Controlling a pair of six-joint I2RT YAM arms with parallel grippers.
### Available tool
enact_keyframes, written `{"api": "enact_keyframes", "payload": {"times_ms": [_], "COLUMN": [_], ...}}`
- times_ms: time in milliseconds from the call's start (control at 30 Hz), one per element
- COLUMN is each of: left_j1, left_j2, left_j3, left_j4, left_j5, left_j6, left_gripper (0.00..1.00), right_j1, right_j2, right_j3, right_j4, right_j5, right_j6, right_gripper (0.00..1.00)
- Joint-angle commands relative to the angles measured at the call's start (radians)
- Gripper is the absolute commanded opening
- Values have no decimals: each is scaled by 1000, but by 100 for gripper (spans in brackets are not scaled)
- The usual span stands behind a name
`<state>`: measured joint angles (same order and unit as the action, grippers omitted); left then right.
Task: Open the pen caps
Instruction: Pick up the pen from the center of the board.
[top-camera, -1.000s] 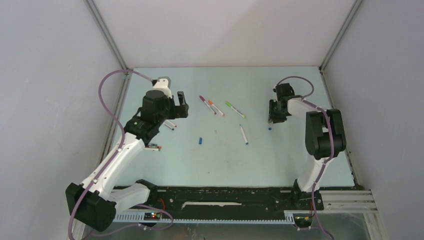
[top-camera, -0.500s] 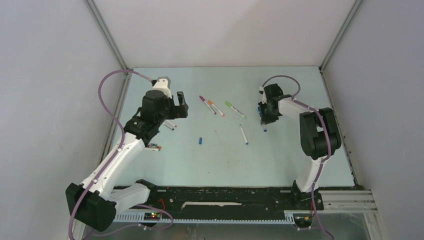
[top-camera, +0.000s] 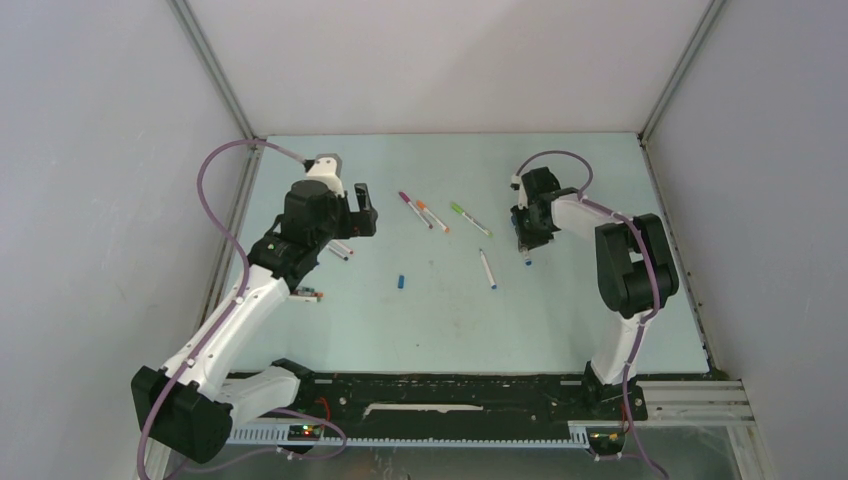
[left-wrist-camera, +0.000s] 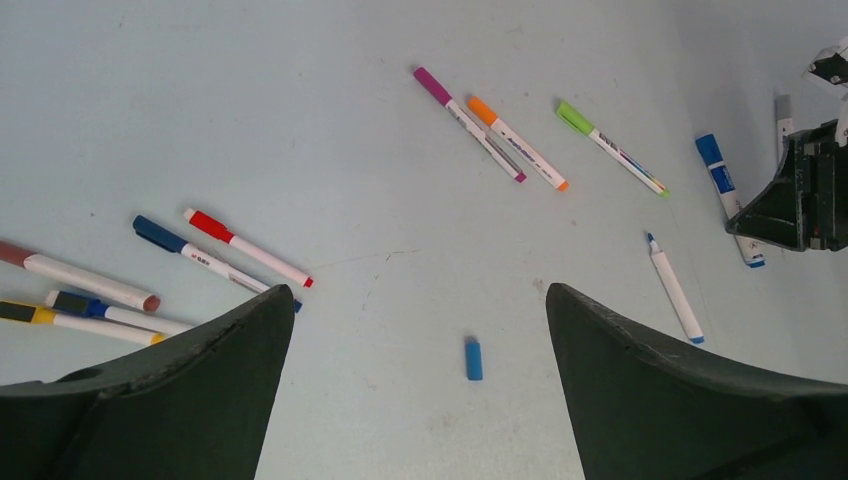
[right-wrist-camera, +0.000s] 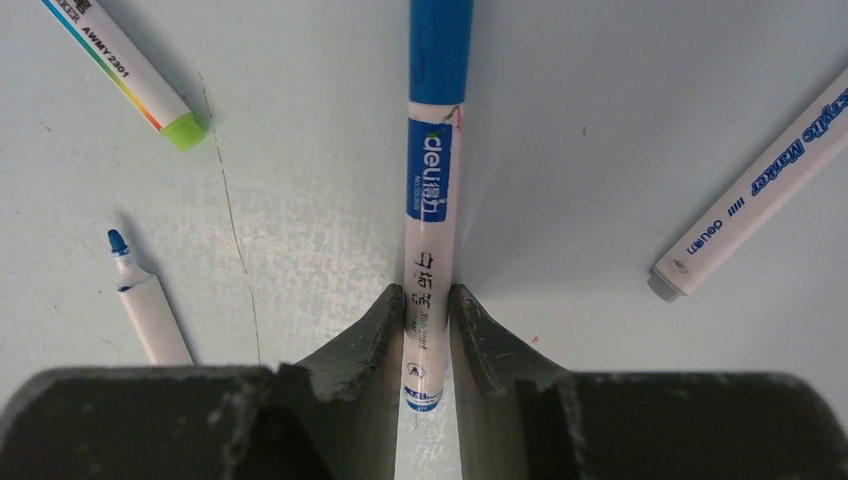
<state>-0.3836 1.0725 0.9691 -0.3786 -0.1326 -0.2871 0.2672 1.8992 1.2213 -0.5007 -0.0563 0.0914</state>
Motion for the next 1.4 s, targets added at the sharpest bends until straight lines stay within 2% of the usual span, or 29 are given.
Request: {"api": "enact_keyframes", "payload": {"times_ms": [0, 100, 300, 533, 667, 833, 933, 1133, 1367], "left_j1": [4, 5, 5, 6, 6, 6, 4, -36, -157], "left_j2": [-18, -23, -38, -61, -68, -74, -78, -72, -21], "left_j3": [57, 53, 33, -8, -41, -97, -147, -215, -286], "left_j4": [13, 27, 66, 146, 215, 333, 464, 653, 819], "left_j5": [41, 91, 150, 257, 348, 421, 485, 477, 345], "left_j6": [-2, -8, -21, -26, -42, -126, -226, -422, -535], "left_gripper": [98, 98, 98, 98, 98, 98, 98, 98, 98], "right_j1": [-2, -7, -31, -86, -142, -187, -191, -192, -179], "right_j2": [32, 31, 9, -78, -134, -200, -223, -245, -252], "right_j3": [28, 29, 39, 43, 41, 27, 24, 19, 11], "right_j4": [-46, -47, -52, -74, -96, -103, -112, -124, -127], "right_j5": [-1, -18, -54, -235, -391, -511, -583, -730, -846], "right_j6": [-19, -31, -66, -124, -156, -161, -167, -161, -144], "right_gripper": [21, 10, 3, 0, 0, 0, 0, 0, 0]}}
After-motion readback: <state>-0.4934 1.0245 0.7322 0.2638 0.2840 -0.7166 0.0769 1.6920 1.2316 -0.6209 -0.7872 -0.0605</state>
